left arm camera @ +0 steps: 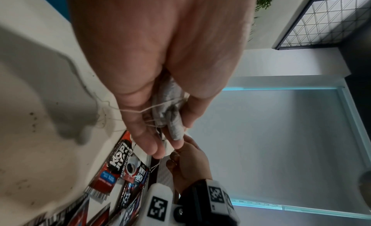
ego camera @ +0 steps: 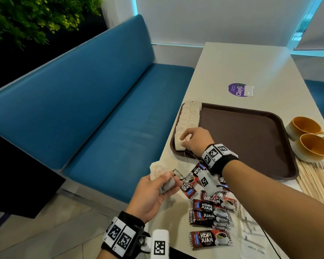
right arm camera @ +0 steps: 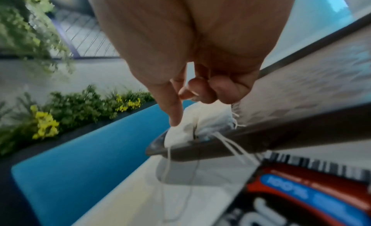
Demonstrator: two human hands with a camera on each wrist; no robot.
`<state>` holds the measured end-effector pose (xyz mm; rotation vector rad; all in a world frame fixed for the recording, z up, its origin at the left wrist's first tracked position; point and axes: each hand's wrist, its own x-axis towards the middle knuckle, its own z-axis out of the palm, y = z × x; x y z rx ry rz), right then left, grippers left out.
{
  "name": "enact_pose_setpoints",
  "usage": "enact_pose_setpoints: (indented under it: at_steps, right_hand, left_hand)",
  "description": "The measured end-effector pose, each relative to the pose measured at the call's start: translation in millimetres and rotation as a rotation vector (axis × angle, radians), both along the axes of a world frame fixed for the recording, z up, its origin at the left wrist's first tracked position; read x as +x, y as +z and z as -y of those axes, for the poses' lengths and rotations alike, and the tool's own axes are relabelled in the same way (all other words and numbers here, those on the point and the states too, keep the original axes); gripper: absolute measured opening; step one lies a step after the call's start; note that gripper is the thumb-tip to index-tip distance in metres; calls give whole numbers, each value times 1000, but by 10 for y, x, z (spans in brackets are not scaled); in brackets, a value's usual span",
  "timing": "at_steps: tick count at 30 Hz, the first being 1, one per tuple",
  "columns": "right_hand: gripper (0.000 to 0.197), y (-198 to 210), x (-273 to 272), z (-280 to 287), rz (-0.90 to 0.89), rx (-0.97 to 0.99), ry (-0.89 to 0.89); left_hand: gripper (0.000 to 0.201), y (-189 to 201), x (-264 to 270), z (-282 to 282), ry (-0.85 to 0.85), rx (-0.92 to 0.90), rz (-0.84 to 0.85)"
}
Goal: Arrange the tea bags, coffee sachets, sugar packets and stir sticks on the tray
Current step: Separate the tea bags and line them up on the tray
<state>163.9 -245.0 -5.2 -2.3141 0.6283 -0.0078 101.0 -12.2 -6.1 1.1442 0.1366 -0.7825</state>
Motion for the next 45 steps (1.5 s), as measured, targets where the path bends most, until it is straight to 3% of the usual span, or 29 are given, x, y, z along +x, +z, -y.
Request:
enact_pose_setpoints:
  at_steps: [4,17,21,25,32,38,45]
  right_hand:
    - [16,-21,38,-33,-109,-79,77]
    - [18,40,90,-29,-70,-44,53]
    - [13,175,-71,-52,75,93,12]
    - [4,385,-409,-166,164,218,76]
    - [15,369,-956,-401,181,406,189]
    - [13,390,-1242,-380,238,522,152]
    - [14,423,-1371,-311,237,663,41]
  left_hand:
    - [27,15,-9,9,-2,2,1]
    - [28,66,6,1,19,-5,-59]
    - [21,81,17,5,33,-61,-52]
    - [32,121,41,15,33,-123,-52]
    - [32,175,-11,53,-58,-168,8]
    - [28,198,-101,118,-163,-199,31]
    - [34,192,-147,210,-111,-95,36]
